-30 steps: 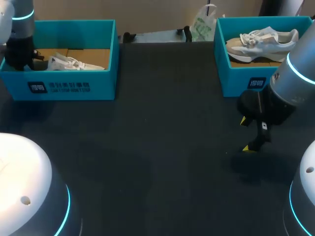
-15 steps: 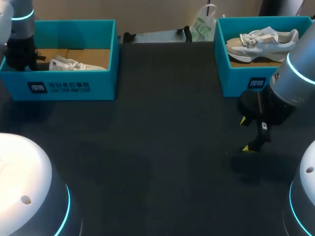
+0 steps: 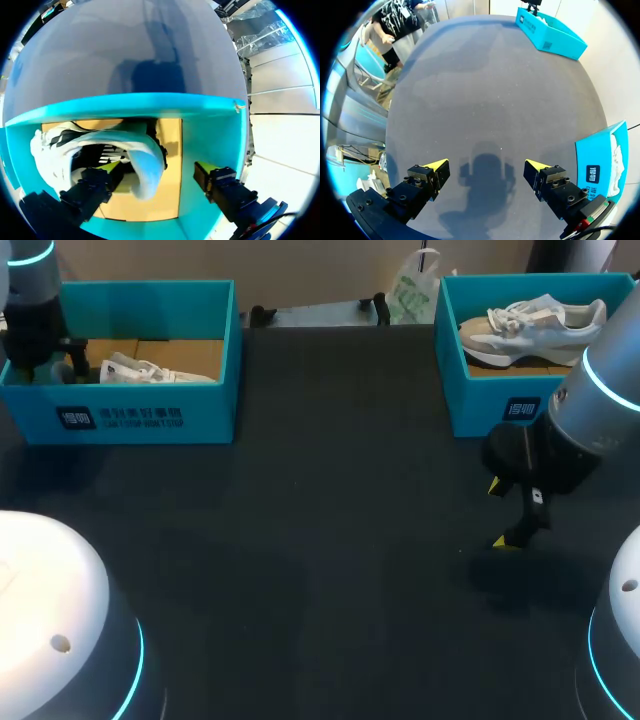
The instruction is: Take the shoe out of the shoebox, open the shoe tongue, remove and reinsert the insole, then place the shoe into the shoebox
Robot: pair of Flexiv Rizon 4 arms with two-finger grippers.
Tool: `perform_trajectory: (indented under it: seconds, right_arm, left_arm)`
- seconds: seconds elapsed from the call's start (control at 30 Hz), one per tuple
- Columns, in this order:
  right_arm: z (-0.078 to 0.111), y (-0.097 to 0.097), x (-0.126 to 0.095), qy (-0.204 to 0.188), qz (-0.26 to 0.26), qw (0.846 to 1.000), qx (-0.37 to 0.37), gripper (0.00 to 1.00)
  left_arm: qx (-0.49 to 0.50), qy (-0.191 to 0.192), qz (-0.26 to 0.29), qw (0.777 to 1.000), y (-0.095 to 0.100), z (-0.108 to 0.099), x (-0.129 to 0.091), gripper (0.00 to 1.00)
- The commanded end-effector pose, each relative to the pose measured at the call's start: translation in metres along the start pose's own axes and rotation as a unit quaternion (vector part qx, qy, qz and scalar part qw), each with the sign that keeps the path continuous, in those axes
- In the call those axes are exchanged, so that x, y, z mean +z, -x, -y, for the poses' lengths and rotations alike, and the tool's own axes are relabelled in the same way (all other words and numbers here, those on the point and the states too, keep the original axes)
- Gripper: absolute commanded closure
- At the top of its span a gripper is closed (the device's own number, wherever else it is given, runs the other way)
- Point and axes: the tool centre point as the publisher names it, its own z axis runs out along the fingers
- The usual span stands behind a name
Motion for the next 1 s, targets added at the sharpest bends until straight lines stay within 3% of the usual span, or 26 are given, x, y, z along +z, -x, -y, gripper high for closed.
perform_trajectory:
  seconds: [0.03,0.33,0.6,1.0]
  right_arm:
    - [0.000,-0.001,0.001,-0.001,0.001,1.000,0.000,0.00]
    - [0.000,-0.001,0.001,-0.001,0.001,1.000,0.000,0.00]
    - [0.000,-0.001,0.001,-0.001,0.001,1.000,0.000,0.00]
    - [0.000,-0.001,0.001,-0.001,0.001,1.000,0.000,0.00]
  left_arm:
    - [-0.001,0.003,0.003,1.000,-0.001,0.005,-0.023,0.00]
    - [-0.011,0.003,0.013,1.000,-0.004,0.011,-0.071,0.00]
    - [-0.016,0.013,0.020,1.000,-0.012,0.031,-0.122,0.00]
    - [-0.013,0.020,0.017,1.000,-0.016,0.054,-0.159,0.00]
